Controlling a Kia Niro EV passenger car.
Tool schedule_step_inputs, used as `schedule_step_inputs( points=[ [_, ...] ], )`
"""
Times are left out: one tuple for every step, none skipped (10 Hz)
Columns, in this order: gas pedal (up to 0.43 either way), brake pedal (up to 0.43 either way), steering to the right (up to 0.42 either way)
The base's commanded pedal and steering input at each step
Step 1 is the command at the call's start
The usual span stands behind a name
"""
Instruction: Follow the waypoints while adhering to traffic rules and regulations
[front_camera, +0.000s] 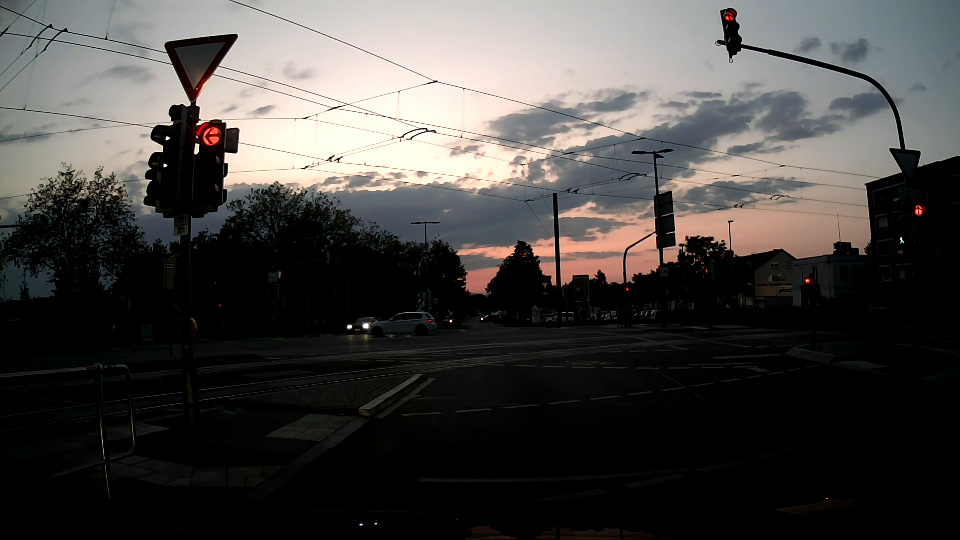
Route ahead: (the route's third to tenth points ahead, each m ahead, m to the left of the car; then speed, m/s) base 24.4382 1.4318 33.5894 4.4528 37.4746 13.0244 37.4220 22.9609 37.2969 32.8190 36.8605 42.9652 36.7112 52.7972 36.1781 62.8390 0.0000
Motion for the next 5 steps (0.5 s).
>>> schedule_step_inputs(
  points=[
    [0.0, 0.244, 0.027],
    [0.0, 0.244, 0.027],
    [0.0, 0.244, 0.026],
    [0.0, 0.244, 0.027],
    [0.0, 0.244, 0.027]
  ],
)
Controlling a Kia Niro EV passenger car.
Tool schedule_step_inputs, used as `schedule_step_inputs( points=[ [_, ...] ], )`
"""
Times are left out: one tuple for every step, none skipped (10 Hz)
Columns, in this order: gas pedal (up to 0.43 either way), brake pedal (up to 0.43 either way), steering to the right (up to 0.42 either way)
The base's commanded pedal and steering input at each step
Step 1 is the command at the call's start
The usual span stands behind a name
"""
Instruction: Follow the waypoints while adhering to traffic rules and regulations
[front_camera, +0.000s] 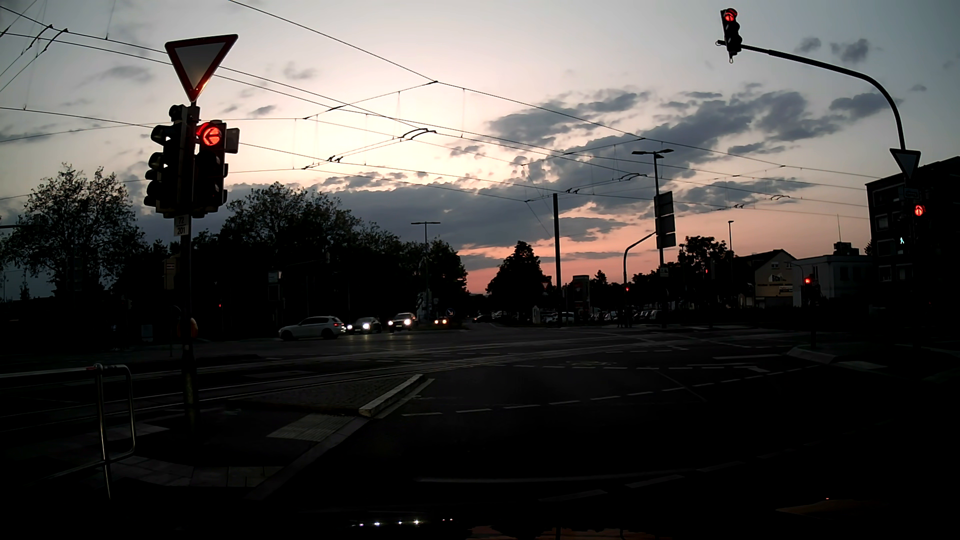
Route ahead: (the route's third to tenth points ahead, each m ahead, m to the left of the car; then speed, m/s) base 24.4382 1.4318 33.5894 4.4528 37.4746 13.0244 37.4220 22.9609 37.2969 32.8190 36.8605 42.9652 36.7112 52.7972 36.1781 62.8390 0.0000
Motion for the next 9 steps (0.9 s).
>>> schedule_step_inputs(
  points=[
    [0.0, 0.244, 0.027],
    [0.0, 0.244, 0.027],
    [0.0, 0.244, 0.026],
    [0.0, 0.244, 0.027],
    [0.0, 0.244, 0.027],
    [0.0, 0.244, 0.026],
    [0.0, 0.244, 0.027],
    [0.0, 0.244, 0.027],
    [0.0, 0.244, 0.027]
  ],
)
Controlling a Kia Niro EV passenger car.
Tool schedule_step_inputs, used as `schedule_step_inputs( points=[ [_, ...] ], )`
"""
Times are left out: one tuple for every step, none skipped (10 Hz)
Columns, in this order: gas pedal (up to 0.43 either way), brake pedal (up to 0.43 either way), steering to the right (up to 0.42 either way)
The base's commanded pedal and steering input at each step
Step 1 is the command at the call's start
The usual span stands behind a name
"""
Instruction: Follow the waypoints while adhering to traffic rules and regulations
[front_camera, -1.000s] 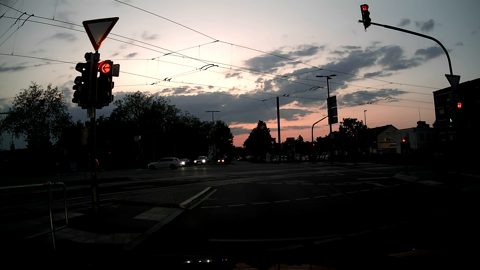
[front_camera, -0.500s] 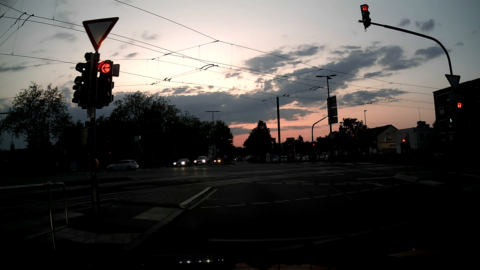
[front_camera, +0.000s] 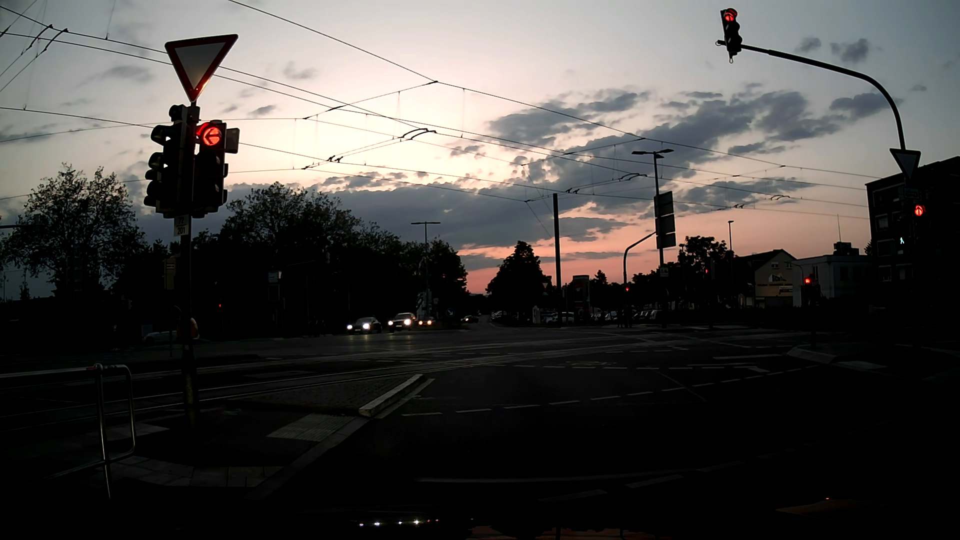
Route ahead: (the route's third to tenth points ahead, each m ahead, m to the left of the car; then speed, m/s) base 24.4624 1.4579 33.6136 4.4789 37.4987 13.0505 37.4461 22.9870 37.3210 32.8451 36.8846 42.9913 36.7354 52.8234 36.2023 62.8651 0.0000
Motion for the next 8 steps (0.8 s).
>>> schedule_step_inputs(
  points=[
    [0.0, 0.244, 0.026],
    [0.0, 0.244, 0.026],
    [0.0, 0.244, 0.026],
    [0.0, 0.244, 0.027],
    [0.0, 0.244, 0.026],
    [0.0, 0.244, 0.027],
    [0.0, 0.244, 0.027],
    [0.0, 0.244, 0.027]
  ],
)
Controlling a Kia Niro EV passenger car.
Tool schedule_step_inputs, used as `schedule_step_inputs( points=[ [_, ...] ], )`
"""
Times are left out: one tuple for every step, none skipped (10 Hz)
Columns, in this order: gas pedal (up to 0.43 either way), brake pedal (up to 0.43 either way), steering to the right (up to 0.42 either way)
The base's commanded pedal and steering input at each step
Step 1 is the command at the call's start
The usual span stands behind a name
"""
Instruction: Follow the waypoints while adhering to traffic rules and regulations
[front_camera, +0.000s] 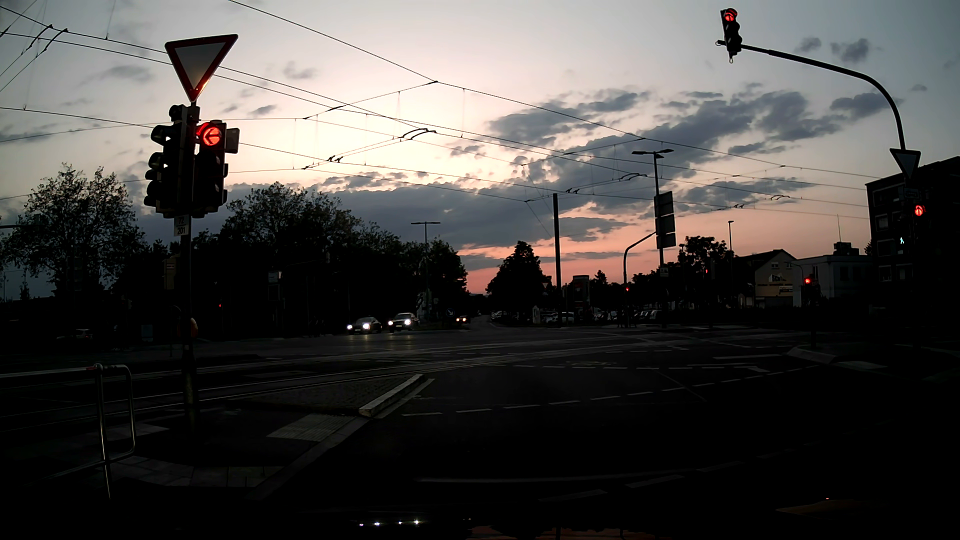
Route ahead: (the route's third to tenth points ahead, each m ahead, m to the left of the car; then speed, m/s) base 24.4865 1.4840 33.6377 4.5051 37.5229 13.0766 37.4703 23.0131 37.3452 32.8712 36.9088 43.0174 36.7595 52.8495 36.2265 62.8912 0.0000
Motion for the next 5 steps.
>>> schedule_step_inputs(
  points=[
    [0.0, 0.244, 0.027],
    [0.0, 0.244, 0.027],
    [0.0, 0.244, 0.026],
    [0.0, 0.244, 0.026],
    [0.0, 0.244, 0.027]
  ],
)
